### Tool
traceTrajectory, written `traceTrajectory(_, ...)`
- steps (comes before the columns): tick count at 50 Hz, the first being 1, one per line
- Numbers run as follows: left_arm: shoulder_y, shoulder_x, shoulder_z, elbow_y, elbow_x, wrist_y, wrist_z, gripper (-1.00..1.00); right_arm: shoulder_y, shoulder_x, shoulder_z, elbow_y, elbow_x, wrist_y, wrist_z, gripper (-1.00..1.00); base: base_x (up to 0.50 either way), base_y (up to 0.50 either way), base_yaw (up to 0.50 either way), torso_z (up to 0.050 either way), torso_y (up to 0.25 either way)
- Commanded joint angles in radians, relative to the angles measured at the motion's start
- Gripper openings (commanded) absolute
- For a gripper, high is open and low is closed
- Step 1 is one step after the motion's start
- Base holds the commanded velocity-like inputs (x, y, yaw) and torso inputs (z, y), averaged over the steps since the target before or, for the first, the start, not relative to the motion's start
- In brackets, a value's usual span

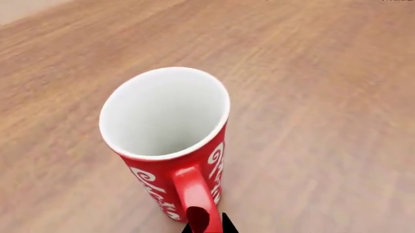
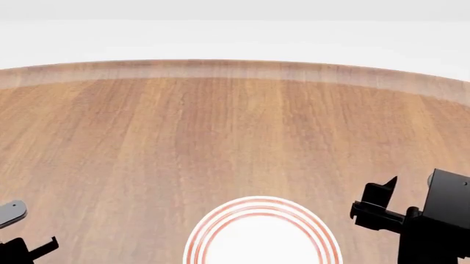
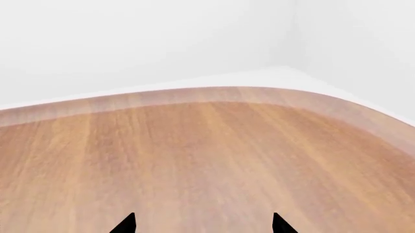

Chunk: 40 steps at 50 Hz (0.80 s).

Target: Pick up the red mug and put it on the plate

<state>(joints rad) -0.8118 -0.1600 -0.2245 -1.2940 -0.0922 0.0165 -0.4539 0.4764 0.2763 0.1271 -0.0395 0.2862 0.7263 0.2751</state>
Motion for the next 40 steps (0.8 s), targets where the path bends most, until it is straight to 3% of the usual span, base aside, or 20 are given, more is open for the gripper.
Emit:
traceTrajectory(1,-0.007,0.017,-0.024,-0.012,0.057,0.009,0.067,-1.00,0.003,-0.020,0.019,0.020,-0.011,-0.011,-0.029,1.00,0.00,0.00,0.00,0.000,0.000)
traceTrajectory(3,0.005,0.018,-0.015,0.028,0.059,0.004,0.104,-1.00,0.005,-0.020,0.017,0.024,-0.011,-0.013,-0.029,1.00,0.00,0.00,0.00,0.000,0.000)
traceTrajectory(11,0.171,0.046,0.011,0.550,0.067,-0.316,0.120,-1.00,0.007,-0.020,0.010,0.021,-0.010,-0.007,-0.025,1.00,0.00,0.00,0.00,0.000,0.000)
traceTrajectory(15,0.202,0.050,0.029,0.703,0.066,-0.417,0.136,-1.00,0.004,-0.021,0.012,0.023,-0.006,-0.010,-0.025,1.00,0.00,0.00,0.00,0.000,0.000)
traceTrajectory(40,0.272,0.074,0.211,0.973,0.062,-0.574,0.270,-1.00,0.007,-0.022,-0.001,0.050,-0.002,-0.027,-0.024,1.00,0.00,0.00,0.00,0.000,0.000)
